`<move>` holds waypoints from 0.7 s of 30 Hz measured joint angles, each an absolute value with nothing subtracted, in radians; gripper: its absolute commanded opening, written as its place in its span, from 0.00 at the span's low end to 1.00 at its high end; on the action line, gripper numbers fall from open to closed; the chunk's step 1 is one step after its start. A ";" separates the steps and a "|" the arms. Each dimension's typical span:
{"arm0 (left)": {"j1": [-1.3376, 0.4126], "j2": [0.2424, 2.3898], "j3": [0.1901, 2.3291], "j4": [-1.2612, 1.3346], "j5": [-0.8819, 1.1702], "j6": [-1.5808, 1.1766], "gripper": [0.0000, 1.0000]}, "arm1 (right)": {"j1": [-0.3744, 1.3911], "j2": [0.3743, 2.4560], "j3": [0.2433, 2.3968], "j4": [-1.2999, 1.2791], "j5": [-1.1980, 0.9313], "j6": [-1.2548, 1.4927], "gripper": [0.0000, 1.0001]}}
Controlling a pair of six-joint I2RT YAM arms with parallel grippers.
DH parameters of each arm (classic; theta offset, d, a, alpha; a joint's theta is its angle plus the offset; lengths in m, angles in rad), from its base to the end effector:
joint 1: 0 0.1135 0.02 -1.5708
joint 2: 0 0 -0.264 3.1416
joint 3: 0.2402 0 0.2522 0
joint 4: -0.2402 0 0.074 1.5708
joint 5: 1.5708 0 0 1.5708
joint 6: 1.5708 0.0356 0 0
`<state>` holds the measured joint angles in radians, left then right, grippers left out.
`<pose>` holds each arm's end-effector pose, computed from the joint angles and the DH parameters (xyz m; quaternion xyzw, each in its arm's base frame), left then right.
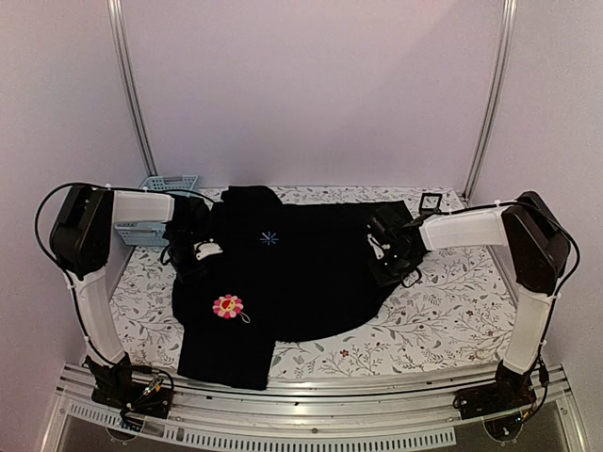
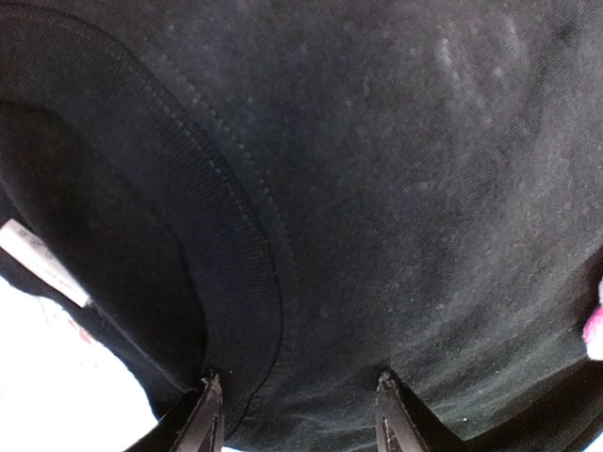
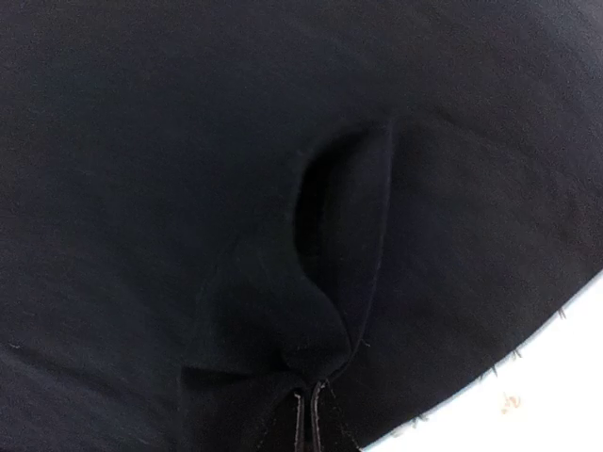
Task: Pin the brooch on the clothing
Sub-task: Smooth out the clothing with brooches at the center of the board.
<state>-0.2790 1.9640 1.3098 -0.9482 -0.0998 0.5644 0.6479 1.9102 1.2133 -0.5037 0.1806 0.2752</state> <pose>0.3361 -0.0926 0.1465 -0.4095 -0.9108 -0.0471 0.0227 0.3018 0.2204 0.1496 -0.1651 0.9650 0.0023 0.2036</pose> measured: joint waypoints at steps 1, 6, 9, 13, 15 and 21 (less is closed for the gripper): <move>-0.279 1.964 1.310 -0.949 -0.099 0.564 0.55 | 0.648 1.906 1.213 -0.528 0.200 0.299 0.00; -0.279 1.971 1.310 -0.955 -0.098 0.564 0.55 | 0.648 1.837 1.182 -0.729 0.286 0.519 0.00; -0.279 1.972 1.308 -0.954 -0.097 0.564 0.55 | 0.648 1.766 1.091 -0.857 0.299 0.683 0.00; -0.279 1.972 1.306 -0.954 -0.094 0.565 0.55 | 0.655 1.674 0.963 -0.989 0.268 0.862 0.00; -0.279 1.972 1.303 -0.952 -0.094 0.565 0.55 | 0.666 1.634 0.939 -1.029 0.249 0.929 0.00; -0.279 1.956 1.282 -0.938 -0.093 0.568 0.55 | 0.693 1.573 0.857 -1.046 0.196 1.058 0.00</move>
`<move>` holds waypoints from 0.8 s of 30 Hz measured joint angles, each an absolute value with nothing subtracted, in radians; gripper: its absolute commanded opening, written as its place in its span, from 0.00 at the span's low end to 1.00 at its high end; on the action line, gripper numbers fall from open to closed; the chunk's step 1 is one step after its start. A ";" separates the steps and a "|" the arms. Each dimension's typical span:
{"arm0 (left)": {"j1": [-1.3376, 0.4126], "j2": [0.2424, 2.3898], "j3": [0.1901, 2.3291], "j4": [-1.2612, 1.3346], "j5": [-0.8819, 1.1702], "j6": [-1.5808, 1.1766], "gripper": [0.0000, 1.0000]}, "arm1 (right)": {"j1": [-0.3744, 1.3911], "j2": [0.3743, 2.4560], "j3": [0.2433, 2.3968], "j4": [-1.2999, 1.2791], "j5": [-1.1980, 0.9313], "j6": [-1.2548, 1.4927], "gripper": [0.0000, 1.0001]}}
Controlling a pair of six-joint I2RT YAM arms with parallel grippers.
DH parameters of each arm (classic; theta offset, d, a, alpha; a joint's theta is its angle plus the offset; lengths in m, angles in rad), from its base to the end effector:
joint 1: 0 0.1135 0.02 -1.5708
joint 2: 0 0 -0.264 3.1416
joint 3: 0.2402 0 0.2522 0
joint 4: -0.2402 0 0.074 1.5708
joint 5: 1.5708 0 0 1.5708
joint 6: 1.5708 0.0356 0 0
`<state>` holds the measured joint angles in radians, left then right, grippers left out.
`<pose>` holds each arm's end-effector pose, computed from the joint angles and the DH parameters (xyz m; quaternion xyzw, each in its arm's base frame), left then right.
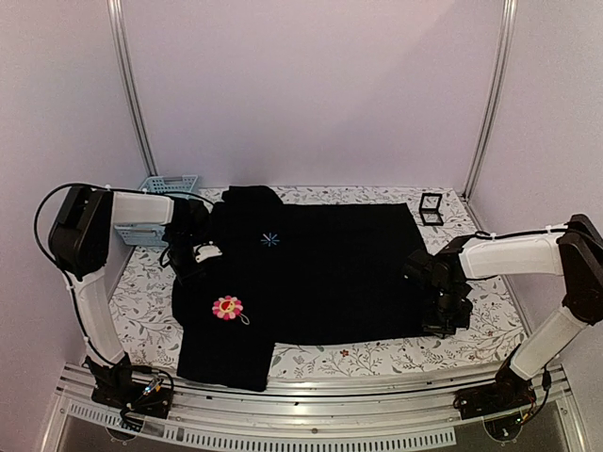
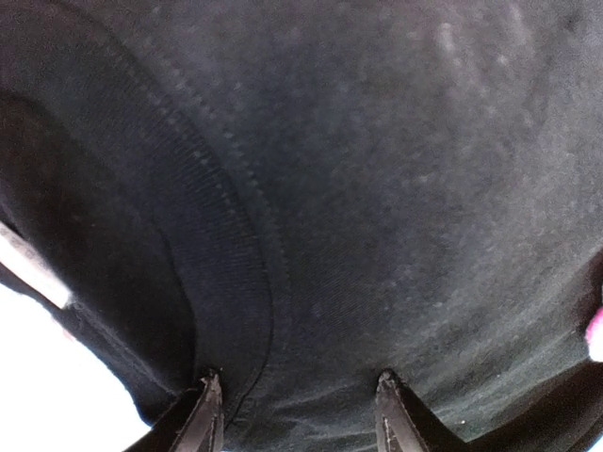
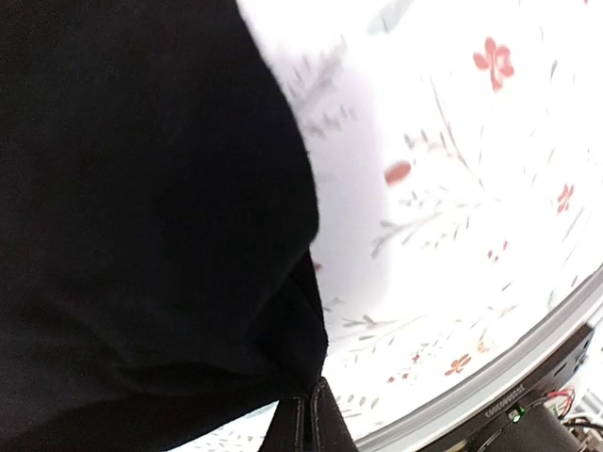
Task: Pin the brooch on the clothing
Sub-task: Smooth out the clothing with brooches at the center of the board.
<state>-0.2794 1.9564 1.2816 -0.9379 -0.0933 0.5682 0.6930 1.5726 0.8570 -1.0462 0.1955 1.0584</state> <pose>0.3311 -0.0915 0.1426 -0.4116 -0.9099 -0.0431 0.0274 0.1768 0.1378 0.1551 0.1708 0.9759 -0.1351 0.0138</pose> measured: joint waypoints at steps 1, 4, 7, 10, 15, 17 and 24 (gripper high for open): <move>-0.279 1.955 1.280 -0.937 -0.093 0.569 0.55 | 0.694 1.570 0.841 -1.049 0.183 1.074 0.00; -0.279 1.954 1.278 -0.937 -0.090 0.569 0.55 | 0.699 1.558 0.813 -1.051 0.157 1.103 0.12; -0.279 1.953 1.278 -0.938 -0.090 0.570 0.55 | 0.706 1.544 0.810 -1.052 0.139 1.120 0.34; -0.279 1.950 1.277 -0.944 -0.089 0.571 0.55 | 0.707 1.522 0.810 -1.071 0.133 1.133 0.38; -0.279 1.919 1.285 -0.995 -0.088 0.572 0.57 | 0.707 1.468 0.845 -1.183 0.146 1.154 0.39; -0.279 1.887 1.299 -1.024 -0.080 0.572 0.57 | 0.707 1.431 0.899 -1.240 0.167 1.166 0.38; -0.281 1.836 1.331 -1.050 -0.055 0.560 0.55 | 0.710 1.439 1.056 -1.221 0.229 1.107 0.25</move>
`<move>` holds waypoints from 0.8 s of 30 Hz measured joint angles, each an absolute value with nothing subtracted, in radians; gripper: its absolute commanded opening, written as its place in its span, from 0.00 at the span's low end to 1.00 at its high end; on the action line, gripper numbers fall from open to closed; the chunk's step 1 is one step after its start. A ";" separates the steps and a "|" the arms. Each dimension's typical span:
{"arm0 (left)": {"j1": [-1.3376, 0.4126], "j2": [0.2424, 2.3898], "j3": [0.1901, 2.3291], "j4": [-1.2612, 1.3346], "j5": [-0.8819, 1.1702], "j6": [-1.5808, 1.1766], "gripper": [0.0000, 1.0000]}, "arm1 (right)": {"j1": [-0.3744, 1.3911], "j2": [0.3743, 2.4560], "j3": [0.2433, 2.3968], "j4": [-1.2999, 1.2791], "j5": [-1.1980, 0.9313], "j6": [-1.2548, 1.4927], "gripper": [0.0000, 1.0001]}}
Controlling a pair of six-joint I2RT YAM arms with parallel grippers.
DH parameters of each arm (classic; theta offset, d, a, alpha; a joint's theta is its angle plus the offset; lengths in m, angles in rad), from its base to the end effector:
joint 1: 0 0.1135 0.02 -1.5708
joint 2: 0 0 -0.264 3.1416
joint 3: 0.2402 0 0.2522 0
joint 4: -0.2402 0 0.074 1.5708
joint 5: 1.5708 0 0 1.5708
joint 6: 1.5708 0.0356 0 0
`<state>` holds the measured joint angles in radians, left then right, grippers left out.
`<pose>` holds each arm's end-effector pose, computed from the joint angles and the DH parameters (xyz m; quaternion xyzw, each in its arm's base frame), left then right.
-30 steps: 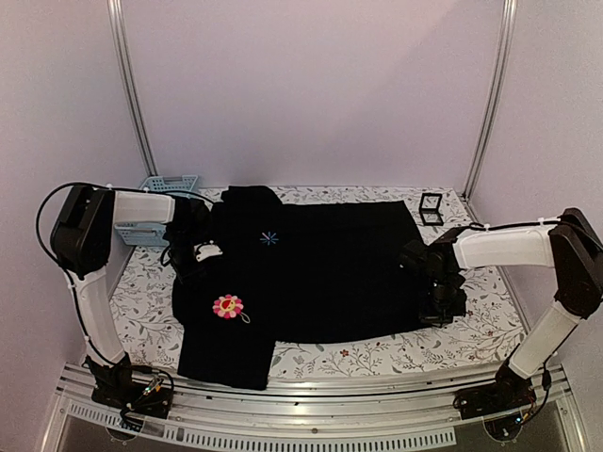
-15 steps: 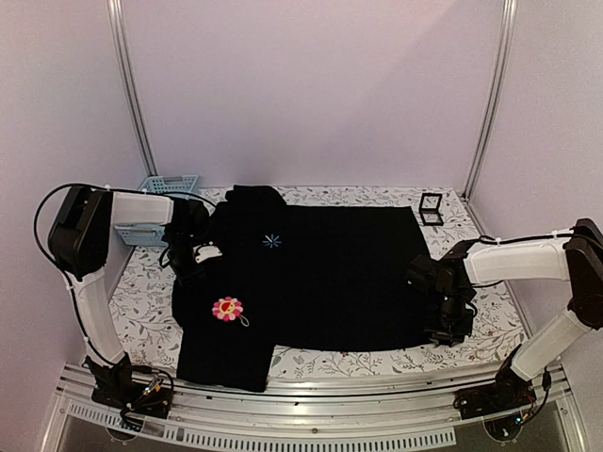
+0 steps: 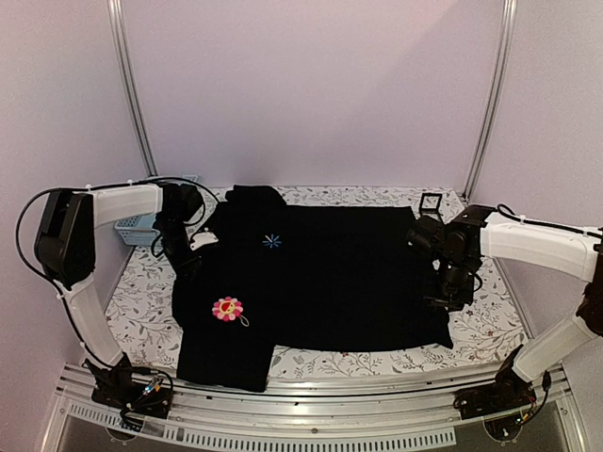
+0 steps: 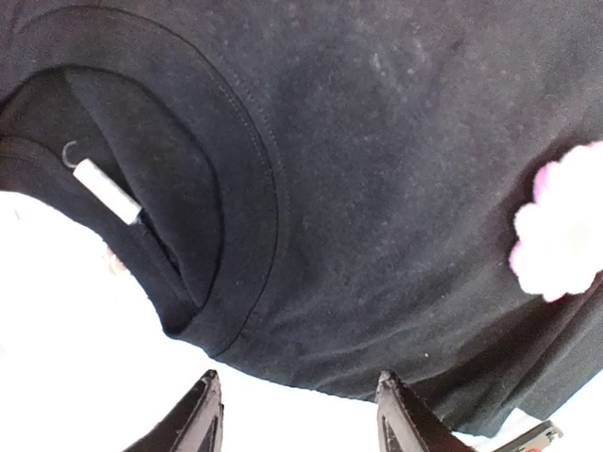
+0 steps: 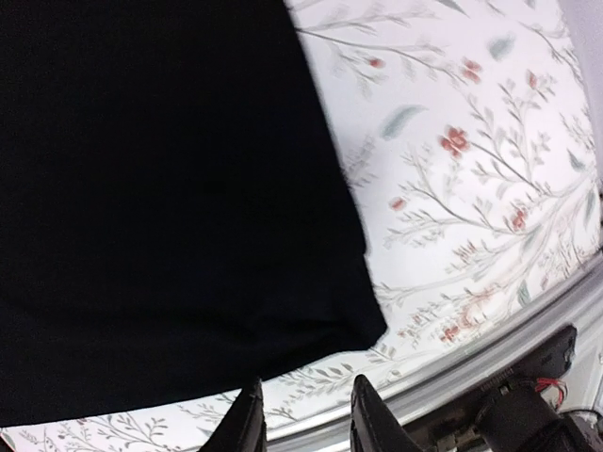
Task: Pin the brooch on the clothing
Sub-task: Smooth out the clothing with brooches at the center of the board.
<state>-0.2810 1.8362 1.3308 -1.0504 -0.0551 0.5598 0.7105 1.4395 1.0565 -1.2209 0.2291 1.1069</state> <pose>0.3217 -0.0908 0.1926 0.4078 0.9126 0.0283 0.0036 0.1807 0.1448 0.2307 0.1937 0.9742 -0.0832 0.0800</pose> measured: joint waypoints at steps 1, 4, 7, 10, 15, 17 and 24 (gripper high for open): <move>-0.281 1.843 1.331 -1.046 -0.054 0.556 0.55 | 0.712 1.457 1.064 -1.190 0.231 1.082 0.23; -0.282 1.888 1.365 -1.026 -0.056 0.547 0.55 | 0.715 1.541 1.081 -1.034 0.242 0.992 0.17; -0.287 1.969 1.468 -0.981 -0.060 0.523 0.55 | 0.693 1.620 1.081 -0.897 0.254 0.911 0.12; -0.292 2.048 1.566 -0.907 -0.065 0.498 0.55 | 0.638 1.699 1.080 -0.776 0.264 0.850 0.11; -0.299 2.177 1.681 -0.825 -0.107 0.462 0.55 | 0.530 1.816 1.075 -0.618 0.255 0.781 0.11; -0.302 2.243 1.733 -0.802 -0.135 0.453 0.55 | 0.496 1.836 1.088 -0.567 0.247 0.757 0.11; -0.307 2.370 1.913 -0.757 -0.246 0.433 0.55 | 0.419 1.968 1.230 -0.479 0.246 0.673 0.11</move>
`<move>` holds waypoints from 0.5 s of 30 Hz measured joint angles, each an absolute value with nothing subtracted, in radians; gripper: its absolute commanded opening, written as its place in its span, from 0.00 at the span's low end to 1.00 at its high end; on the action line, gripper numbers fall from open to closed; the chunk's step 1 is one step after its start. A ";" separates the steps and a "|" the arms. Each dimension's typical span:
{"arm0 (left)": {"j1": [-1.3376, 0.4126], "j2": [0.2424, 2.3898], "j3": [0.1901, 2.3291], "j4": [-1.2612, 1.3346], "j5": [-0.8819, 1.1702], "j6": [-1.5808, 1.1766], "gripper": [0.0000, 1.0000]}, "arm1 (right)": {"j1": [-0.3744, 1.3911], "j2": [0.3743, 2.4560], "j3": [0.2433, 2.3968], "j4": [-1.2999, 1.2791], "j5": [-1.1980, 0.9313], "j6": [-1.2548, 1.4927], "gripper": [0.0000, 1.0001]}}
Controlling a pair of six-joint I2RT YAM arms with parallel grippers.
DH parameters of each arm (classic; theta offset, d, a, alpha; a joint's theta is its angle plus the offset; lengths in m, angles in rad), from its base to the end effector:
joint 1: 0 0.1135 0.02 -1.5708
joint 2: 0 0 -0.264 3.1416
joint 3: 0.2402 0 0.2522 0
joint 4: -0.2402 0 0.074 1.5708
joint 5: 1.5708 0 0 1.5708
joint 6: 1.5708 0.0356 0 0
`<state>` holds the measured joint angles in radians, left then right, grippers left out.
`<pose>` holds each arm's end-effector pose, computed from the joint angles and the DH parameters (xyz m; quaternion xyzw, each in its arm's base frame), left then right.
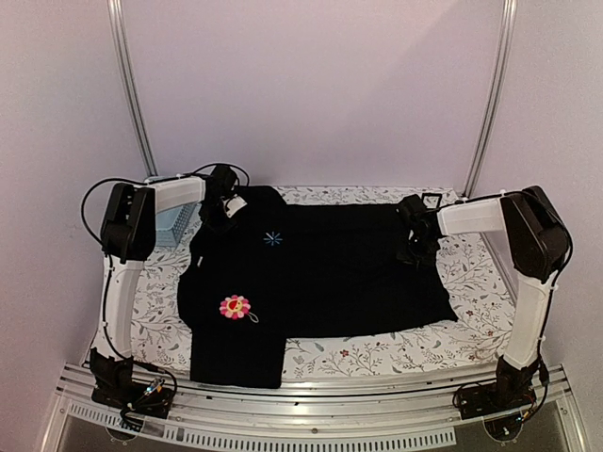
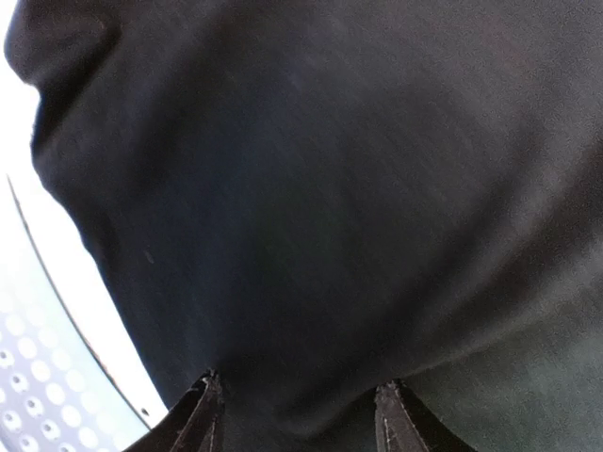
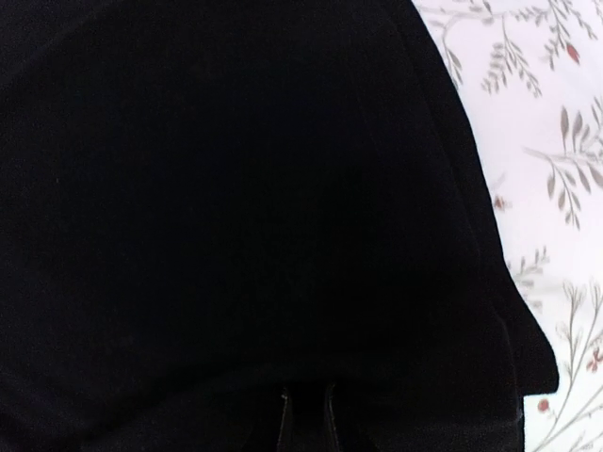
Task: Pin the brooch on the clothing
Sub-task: Smooth out the clothing with brooches at the center of the board.
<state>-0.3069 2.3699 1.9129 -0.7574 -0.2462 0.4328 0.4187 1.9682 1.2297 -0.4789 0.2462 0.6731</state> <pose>0.4729 -0.1408 0.1416 0.3328 0.9185 0.1317 0.1680 0.3519 0.1471 0.1346 0.1454 0.9663 -0.0127 0.2119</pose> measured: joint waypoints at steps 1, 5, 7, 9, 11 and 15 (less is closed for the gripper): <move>-0.307 2.394 1.945 -0.757 -0.258 0.432 0.55 | 0.410 1.990 1.258 -0.472 0.249 0.662 0.11; -0.308 2.443 2.023 -0.745 -0.289 0.432 0.55 | 0.392 2.067 1.375 -0.492 0.254 0.609 0.11; -0.308 2.449 2.032 -0.741 -0.296 0.432 0.55 | 0.394 2.092 1.422 -0.514 0.255 0.585 0.12; -0.308 2.449 2.032 -0.741 -0.296 0.433 0.56 | 0.407 2.096 1.441 -0.543 0.256 0.554 0.14; -0.308 2.446 2.028 -0.738 -0.294 0.434 0.57 | 0.430 2.093 1.455 -0.575 0.257 0.516 0.18; -0.308 2.411 1.987 -0.739 -0.253 0.437 0.59 | 0.622 2.038 1.472 -0.578 0.255 0.401 0.34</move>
